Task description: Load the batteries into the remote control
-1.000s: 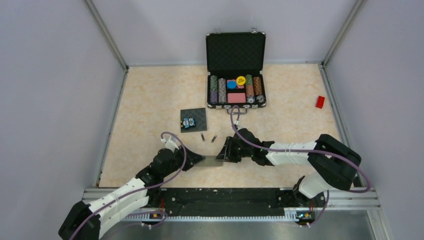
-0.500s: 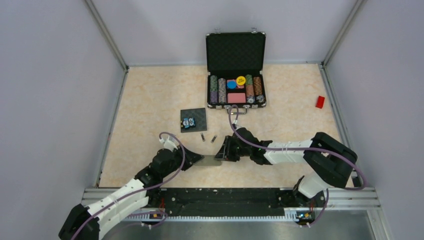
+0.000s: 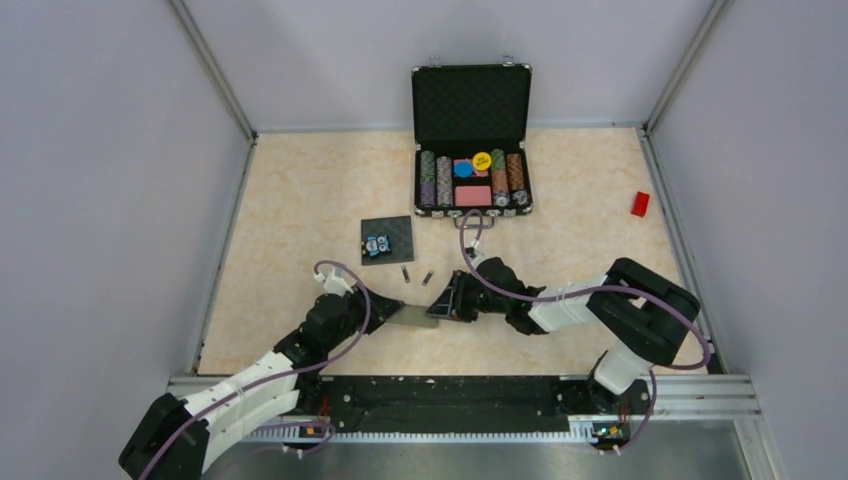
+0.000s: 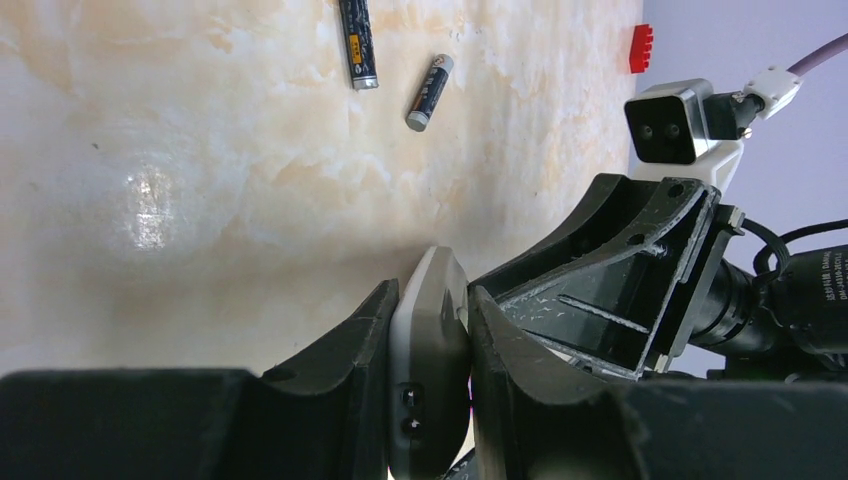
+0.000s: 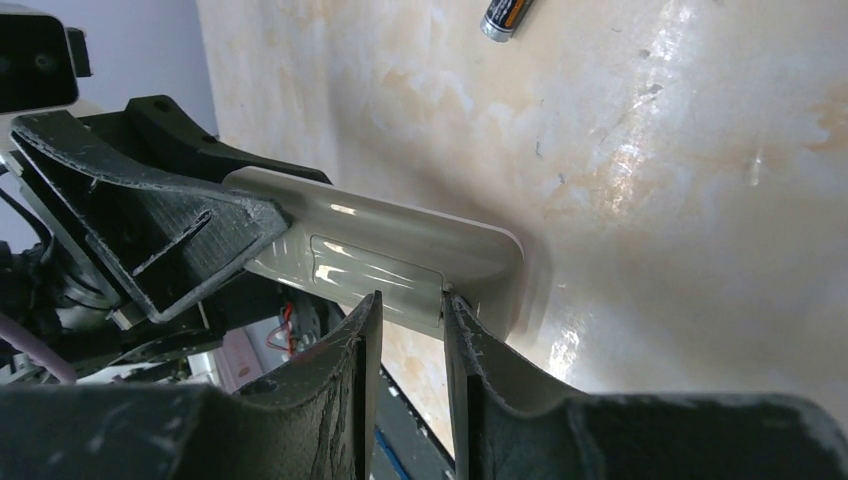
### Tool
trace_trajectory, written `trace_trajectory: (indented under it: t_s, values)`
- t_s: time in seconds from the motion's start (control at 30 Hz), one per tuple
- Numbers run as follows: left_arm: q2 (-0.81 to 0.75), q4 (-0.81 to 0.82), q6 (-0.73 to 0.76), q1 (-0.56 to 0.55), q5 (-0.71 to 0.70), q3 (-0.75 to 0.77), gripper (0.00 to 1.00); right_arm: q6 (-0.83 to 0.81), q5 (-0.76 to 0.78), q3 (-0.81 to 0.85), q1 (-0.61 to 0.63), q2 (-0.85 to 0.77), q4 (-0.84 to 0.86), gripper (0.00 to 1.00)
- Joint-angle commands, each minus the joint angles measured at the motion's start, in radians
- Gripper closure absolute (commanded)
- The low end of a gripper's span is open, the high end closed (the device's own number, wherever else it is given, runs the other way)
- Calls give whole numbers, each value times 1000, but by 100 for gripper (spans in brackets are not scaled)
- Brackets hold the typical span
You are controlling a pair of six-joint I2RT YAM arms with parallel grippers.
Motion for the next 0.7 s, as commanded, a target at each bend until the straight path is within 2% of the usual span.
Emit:
trace_trajectory:
  t_s: [0.0,0.27,0.67]
  values:
    - [38,-35,32,-28,93,-103,100,62,-166,-4,54,89,201,72]
    - [16,-63,29,-28,75,-108,100,152,-193,10,55,110,387,72]
    - [-116,-243,50,-28,-7,-91,100,175,-139,54,54,-17,324,72]
